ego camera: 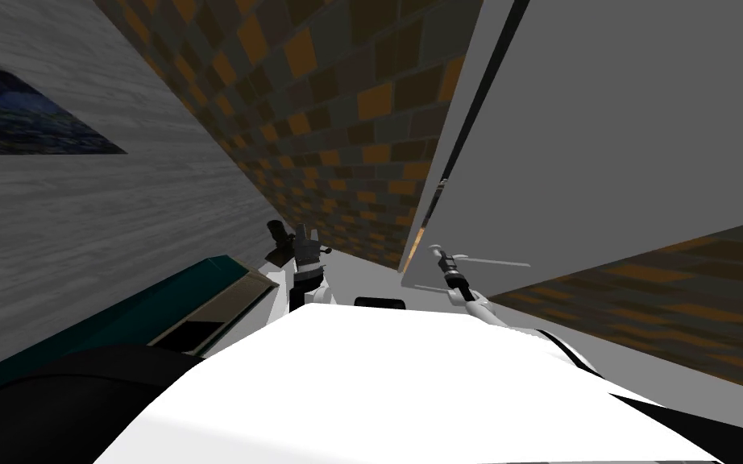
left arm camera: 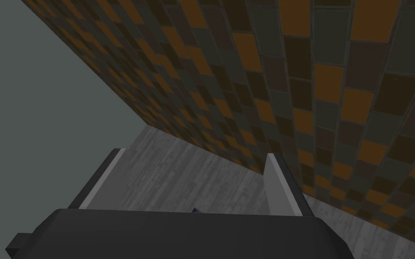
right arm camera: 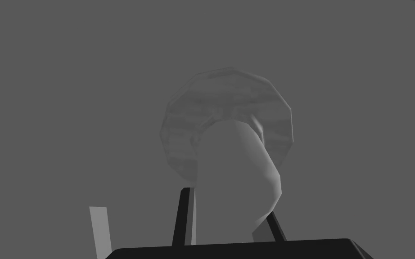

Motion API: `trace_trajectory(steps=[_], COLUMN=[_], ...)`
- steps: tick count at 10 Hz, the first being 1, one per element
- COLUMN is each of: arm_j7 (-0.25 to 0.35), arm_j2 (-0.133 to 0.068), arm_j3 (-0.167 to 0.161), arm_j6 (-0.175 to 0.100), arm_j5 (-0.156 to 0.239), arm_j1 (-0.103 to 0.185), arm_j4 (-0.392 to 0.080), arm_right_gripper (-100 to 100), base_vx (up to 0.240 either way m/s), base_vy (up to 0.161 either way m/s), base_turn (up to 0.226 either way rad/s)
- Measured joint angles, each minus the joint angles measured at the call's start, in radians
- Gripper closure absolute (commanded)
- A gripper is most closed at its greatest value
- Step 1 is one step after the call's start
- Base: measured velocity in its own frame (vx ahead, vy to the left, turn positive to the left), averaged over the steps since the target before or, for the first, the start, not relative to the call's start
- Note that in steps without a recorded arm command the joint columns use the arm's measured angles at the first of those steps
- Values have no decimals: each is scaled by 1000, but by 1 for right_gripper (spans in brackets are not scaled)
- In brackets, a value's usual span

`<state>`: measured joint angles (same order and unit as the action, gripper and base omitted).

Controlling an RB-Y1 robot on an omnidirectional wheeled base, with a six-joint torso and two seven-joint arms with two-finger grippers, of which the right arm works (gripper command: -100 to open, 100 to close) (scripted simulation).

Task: Pull the door open

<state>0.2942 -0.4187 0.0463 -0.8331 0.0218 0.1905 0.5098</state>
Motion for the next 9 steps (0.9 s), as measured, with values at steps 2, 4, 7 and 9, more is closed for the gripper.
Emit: trace_trajectory(steps=[2, 4, 7, 9], arm_j7=[13, 38, 85, 110], arm_j2=[-6, -22, -44, -58], arm_j3=[-11, -29, -72, -94], arm_j6=[-14, -30, -65, -94], arm_j5=[-6, -17, -43, -56], arm_j1=[-1, -21, -50, -56], arm_j4=[-10, 14, 32, 28], arm_right_gripper=[100, 100, 100, 100], base_vx=[-183, -234, -225, -151], base_vy=[-46, -87, -113, -51], base_turn=[85, 98, 98, 32])
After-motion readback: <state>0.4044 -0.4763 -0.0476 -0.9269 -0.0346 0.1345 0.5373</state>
